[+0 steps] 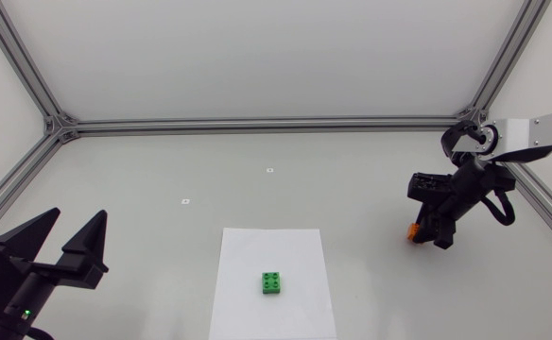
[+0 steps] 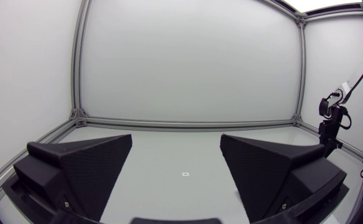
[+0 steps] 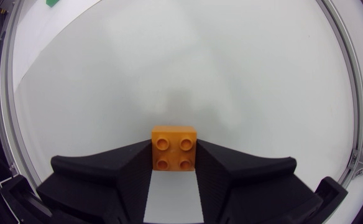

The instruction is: Pick up the orange 2x2 brick with the right arm and stack it on top of the green 2x2 brick in the center

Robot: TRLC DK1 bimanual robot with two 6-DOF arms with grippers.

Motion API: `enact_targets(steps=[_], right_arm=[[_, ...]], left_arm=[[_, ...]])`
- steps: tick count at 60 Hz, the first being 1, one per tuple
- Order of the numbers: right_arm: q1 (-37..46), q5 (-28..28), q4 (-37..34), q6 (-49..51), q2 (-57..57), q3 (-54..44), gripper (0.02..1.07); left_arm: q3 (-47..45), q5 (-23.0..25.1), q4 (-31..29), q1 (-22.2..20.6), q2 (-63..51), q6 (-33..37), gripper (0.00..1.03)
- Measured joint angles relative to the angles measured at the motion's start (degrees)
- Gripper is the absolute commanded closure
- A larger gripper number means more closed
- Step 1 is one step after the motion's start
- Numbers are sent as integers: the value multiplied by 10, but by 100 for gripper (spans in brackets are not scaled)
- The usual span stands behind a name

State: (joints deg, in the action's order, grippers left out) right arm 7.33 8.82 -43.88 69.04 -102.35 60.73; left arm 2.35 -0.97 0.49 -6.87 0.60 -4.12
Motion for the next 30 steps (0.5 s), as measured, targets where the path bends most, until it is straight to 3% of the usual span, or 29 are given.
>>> enact_targets(steps=[11, 30], right_arm=[[-60, 4, -44, -14, 138, -20, 84], [-324, -12, -59, -153, 233, -66, 84]], left_arm=[[0, 0, 0, 0, 0, 0, 4], [0, 0, 0, 0, 0, 0, 4]])
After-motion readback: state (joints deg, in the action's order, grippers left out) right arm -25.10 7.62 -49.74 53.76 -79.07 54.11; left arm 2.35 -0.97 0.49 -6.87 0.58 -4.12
